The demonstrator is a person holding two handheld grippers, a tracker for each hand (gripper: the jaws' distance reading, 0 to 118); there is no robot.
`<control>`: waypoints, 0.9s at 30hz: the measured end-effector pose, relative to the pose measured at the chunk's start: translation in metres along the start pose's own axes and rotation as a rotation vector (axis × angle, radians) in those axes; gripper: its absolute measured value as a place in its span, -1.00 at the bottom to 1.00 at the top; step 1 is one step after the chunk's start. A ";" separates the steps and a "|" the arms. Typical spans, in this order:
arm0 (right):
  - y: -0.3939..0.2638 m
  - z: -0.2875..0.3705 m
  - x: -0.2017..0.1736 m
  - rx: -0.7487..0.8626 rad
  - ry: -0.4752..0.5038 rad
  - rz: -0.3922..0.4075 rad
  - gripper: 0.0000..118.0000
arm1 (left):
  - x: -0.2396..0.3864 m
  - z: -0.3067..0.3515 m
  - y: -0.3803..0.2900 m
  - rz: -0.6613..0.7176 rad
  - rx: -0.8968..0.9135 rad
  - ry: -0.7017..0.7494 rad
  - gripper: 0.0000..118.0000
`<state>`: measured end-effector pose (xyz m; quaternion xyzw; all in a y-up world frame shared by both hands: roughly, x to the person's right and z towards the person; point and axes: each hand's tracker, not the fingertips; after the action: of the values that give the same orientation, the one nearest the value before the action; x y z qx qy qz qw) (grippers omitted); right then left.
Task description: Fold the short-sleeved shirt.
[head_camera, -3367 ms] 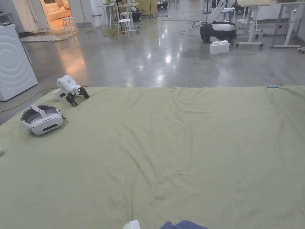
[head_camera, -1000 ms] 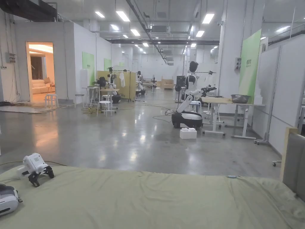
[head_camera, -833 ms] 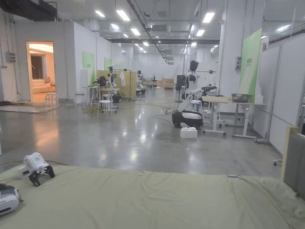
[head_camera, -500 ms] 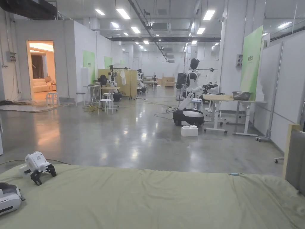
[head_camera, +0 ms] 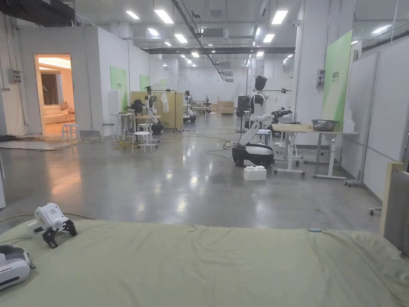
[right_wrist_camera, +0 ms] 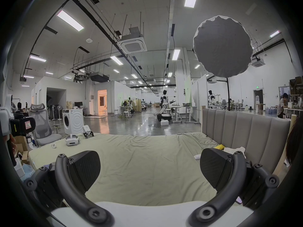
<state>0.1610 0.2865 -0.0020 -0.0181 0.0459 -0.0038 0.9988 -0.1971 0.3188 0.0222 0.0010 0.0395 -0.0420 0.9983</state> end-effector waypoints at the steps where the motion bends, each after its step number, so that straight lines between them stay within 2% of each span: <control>1: 0.000 0.000 0.000 -0.002 0.000 -0.003 1.00 | 0.000 0.000 0.000 0.000 0.001 0.000 1.00; 4: 0.005 -0.001 0.000 -0.002 0.003 -0.005 1.00 | 0.000 -0.001 0.001 0.002 -0.003 -0.001 1.00; 7: 0.011 -0.005 -0.003 -0.049 -0.025 -0.049 1.00 | -0.001 -0.002 0.001 0.007 -0.007 -0.005 1.00; 10: 0.018 -0.009 -0.017 -0.160 -0.219 -0.049 1.00 | -0.001 -0.003 0.002 0.013 -0.012 -0.011 1.00; 11: 0.021 -0.011 -0.019 -0.219 -0.248 -0.049 1.00 | -0.002 -0.003 0.003 0.019 -0.016 -0.012 1.00; 13: 0.024 -0.012 -0.022 -0.284 -0.225 -0.098 1.00 | -0.002 -0.004 0.003 0.029 -0.021 -0.015 1.00; 15: 0.023 -0.009 -0.019 -0.261 -0.143 -0.174 1.00 | -0.003 -0.004 0.002 0.036 -0.029 -0.020 1.00; 16: 0.022 -0.007 -0.015 -0.261 -0.068 -0.213 1.00 | -0.002 -0.004 0.002 0.037 -0.032 -0.020 1.00; 18: 0.023 -0.010 -0.013 -0.299 -0.095 -0.244 1.00 | -0.001 -0.004 0.001 0.036 -0.034 -0.022 1.00; 19: 0.020 -0.010 -0.012 -0.251 -0.115 -0.252 1.00 | -0.002 -0.004 0.001 0.035 -0.035 -0.024 1.00; 21: 0.021 -0.016 -0.012 -0.278 -0.173 -0.223 1.00 | -0.001 -0.004 0.001 0.031 -0.032 -0.030 1.00; 23: 0.016 -0.015 -0.014 -0.200 -0.250 -0.193 1.00 | -0.001 -0.004 0.001 0.031 -0.031 -0.030 1.00; 25: 0.017 -0.019 -0.015 -0.213 -0.293 -0.161 0.99 | -0.001 -0.004 0.002 0.036 -0.028 -0.030 1.00; 27: 0.014 -0.023 -0.008 -0.214 -0.209 -0.167 0.92 | -0.001 -0.004 0.002 0.049 -0.023 -0.028 1.00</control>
<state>0.1506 0.3002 -0.0250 -0.1284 -0.0599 -0.0798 0.9867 -0.1987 0.3208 0.0181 -0.0104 0.0261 -0.0171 0.9995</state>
